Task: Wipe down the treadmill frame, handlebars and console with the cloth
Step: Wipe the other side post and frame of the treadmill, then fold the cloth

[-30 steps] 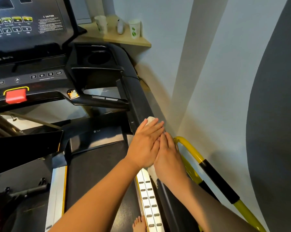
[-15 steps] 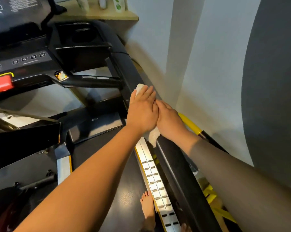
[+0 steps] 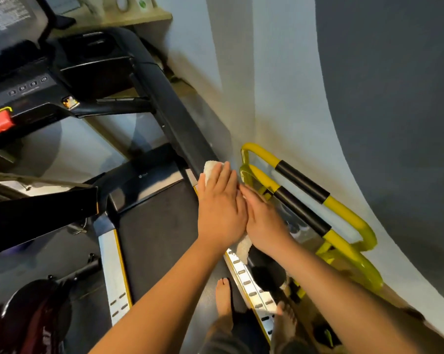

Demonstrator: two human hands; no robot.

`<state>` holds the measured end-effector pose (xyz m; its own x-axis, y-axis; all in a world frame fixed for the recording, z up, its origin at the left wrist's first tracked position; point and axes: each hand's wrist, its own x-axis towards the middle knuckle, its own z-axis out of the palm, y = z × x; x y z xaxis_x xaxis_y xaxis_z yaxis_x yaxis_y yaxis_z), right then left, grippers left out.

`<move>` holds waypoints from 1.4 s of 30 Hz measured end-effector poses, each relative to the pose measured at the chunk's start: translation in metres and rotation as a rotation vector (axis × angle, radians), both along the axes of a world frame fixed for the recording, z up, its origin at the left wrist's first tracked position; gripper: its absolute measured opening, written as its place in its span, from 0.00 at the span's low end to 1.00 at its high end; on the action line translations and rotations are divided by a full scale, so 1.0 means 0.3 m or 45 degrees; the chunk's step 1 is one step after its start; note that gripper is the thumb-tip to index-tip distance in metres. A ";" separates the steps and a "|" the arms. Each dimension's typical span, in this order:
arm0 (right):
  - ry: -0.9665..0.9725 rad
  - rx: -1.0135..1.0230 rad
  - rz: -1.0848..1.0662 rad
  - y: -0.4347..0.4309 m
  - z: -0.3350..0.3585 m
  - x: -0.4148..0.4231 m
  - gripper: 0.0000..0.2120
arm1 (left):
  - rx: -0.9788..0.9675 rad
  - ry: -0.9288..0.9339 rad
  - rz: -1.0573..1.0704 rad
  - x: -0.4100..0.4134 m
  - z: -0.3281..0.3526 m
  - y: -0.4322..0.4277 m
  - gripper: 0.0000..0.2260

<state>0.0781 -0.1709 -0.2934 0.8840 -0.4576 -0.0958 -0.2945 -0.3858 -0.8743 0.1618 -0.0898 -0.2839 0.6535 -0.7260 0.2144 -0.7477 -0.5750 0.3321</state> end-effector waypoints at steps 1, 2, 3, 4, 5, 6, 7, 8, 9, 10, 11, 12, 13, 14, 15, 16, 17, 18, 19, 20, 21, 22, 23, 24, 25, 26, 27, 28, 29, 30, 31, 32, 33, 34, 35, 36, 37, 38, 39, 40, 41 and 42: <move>-0.009 0.027 -0.019 0.008 -0.005 -0.028 0.22 | 0.004 0.005 -0.010 -0.028 0.001 0.005 0.24; -0.022 0.047 -0.038 0.016 -0.013 -0.055 0.22 | 0.017 0.000 -0.021 -0.054 0.002 0.011 0.24; -0.033 0.070 -0.059 0.024 -0.018 -0.082 0.22 | 0.034 -0.015 -0.037 -0.077 0.005 0.015 0.23; -0.033 0.105 -0.083 0.032 -0.027 -0.109 0.21 | 0.057 -0.040 -0.062 -0.100 0.008 0.018 0.23; -0.020 0.137 -0.110 0.041 -0.036 -0.138 0.21 | 0.085 -0.071 -0.098 -0.124 0.012 0.020 0.23; 0.004 0.167 -0.145 0.051 -0.047 -0.166 0.21 | 0.125 -0.101 -0.142 -0.146 0.014 0.023 0.22; 0.024 0.190 -0.193 0.065 -0.057 -0.194 0.20 | 0.185 -0.125 -0.192 -0.166 0.012 0.025 0.23; 0.032 0.214 -0.257 0.081 -0.073 -0.221 0.19 | 0.256 -0.141 -0.250 -0.184 0.009 0.027 0.23; 0.030 0.228 -0.325 0.100 -0.084 -0.243 0.19 | 0.316 -0.151 -0.307 -0.198 0.003 0.029 0.24; 0.034 0.231 -0.400 0.120 -0.091 -0.264 0.18 | 0.343 -0.158 -0.356 -0.209 -0.003 0.031 0.24; 0.032 0.228 -0.473 0.142 -0.098 -0.281 0.17 | 0.345 -0.160 -0.394 -0.217 -0.008 0.035 0.24; 0.036 0.222 -0.544 0.165 -0.104 -0.295 0.17 | 0.339 -0.165 -0.426 -0.225 -0.010 0.041 0.24; 0.033 0.207 -0.598 0.188 -0.105 -0.307 0.16 | 0.336 -0.173 -0.462 -0.234 -0.011 0.049 0.24; 0.050 0.181 -0.643 0.209 -0.111 -0.318 0.16 | 0.333 -0.185 -0.506 -0.241 -0.017 0.060 0.25; 0.067 0.145 -0.678 0.231 -0.112 -0.327 0.15 | 0.334 -0.192 -0.556 -0.251 -0.021 0.075 0.26; 0.085 0.108 -0.721 0.249 -0.109 -0.335 0.15 | 0.338 -0.195 -0.609 -0.258 -0.029 0.093 0.27; 0.074 0.067 -0.765 0.266 -0.106 -0.343 0.13 | 0.340 -0.185 -0.660 -0.262 -0.034 0.113 0.28; 0.049 0.043 -0.813 0.282 -0.095 -0.348 0.12 | 0.328 -0.162 -0.706 -0.264 -0.039 0.136 0.28; 0.019 0.007 -0.850 0.298 -0.081 -0.356 0.11 | 0.302 -0.134 -0.751 -0.263 -0.043 0.162 0.28; -0.007 -0.060 -0.892 0.311 -0.071 -0.365 0.12 | 0.264 -0.108 -0.799 -0.263 -0.046 0.189 0.27; -0.019 -0.146 -0.921 0.323 -0.067 -0.374 0.12 | 0.220 -0.091 -0.846 -0.260 -0.045 0.216 0.26; -0.019 -0.213 -0.952 0.339 -0.059 -0.383 0.12 | 0.174 -0.077 -0.888 -0.257 -0.047 0.243 0.27; -0.019 -0.241 -0.980 0.359 -0.053 -0.394 0.11 | 0.136 -0.031 -0.926 -0.254 -0.044 0.271 0.28; 0.005 -0.217 -1.003 0.384 -0.046 -0.402 0.11 | 0.096 0.062 -0.946 -0.251 -0.041 0.300 0.28; 0.010 -0.141 -1.005 0.418 -0.032 -0.408 0.11 | 0.044 0.187 -0.936 -0.247 -0.037 0.330 0.26; 0.007 -0.036 -0.993 0.455 -0.023 -0.406 0.10 | -0.020 0.336 -0.892 -0.241 -0.035 0.360 0.24; -0.017 0.059 -0.948 0.495 -0.007 -0.395 0.10 | -0.090 0.474 -0.813 -0.230 -0.026 0.394 0.22; -0.037 0.114 -0.885 0.532 0.010 -0.373 0.10 | -0.163 0.596 -0.700 -0.213 -0.014 0.427 0.21; -0.059 0.147 -0.814 0.560 0.028 -0.341 0.10 | -0.223 0.730 -0.560 -0.190 0.015 0.457 0.19; -0.075 0.166 -0.769 0.577 0.053 -0.302 0.11 | -0.280 0.923 -0.410 -0.153 0.038 0.481 0.16; -0.087 0.185 -0.746 0.581 0.085 -0.260 0.11 | -0.333 1.179 -0.265 -0.109 0.074 0.498 0.11; -0.107 0.183 -0.716 0.578 0.126 -0.213 0.12 | -0.381 1.448 -0.151 -0.058 0.109 0.507 0.08; -0.133 0.157 -0.663 0.572 0.174 -0.166 0.12 | -0.421 1.662 -0.083 0.004 0.146 0.518 0.08; -0.161 0.116 -0.595 0.567 0.236 -0.115 0.12 | -0.466 1.755 -0.075 0.070 0.186 0.533 0.12; -0.193 0.067 -0.526 0.564 0.301 -0.062 0.13 | -0.505 1.743 -0.076 0.134 0.239 0.551 0.15; -0.234 0.026 -0.468 0.560 0.364 -0.009 0.13 | -0.561 1.699 -0.082 0.195 0.295 0.569 0.15; -0.271 -0.013 -0.418 0.557 0.426 0.046 0.13 | -0.627 1.647 -0.081 0.250 0.357 0.589 0.14; -0.301 -0.052 -0.367 0.557 0.486 0.104 0.13 | -0.704 1.607 -0.062 0.300 0.414 0.607 0.12; -0.326 -0.091 -0.319 0.560 0.540 0.163 0.13 | -0.782 1.557 -0.031 0.347 0.475 0.630 0.10; -0.358 -0.120 -0.276 0.567 0.587 0.222 0.13 | -0.846 1.485 0.009 0.393 0.526 0.656 0.09; -0.396 -0.140 -0.248 0.574 0.622 0.280 0.12 | -0.900 1.407 0.037 0.437 0.573 0.684 0.08; -0.455 -0.145 -0.219 0.581 0.653 0.338 0.12 | -0.961 1.354 0.048 0.481 0.614 0.709 0.07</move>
<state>0.1796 0.0035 -0.0973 0.7619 -0.5918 0.2633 -0.0487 -0.4577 -0.8878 0.3061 0.1230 -0.0997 0.7716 -0.6319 -0.0728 0.0921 -0.0023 0.9957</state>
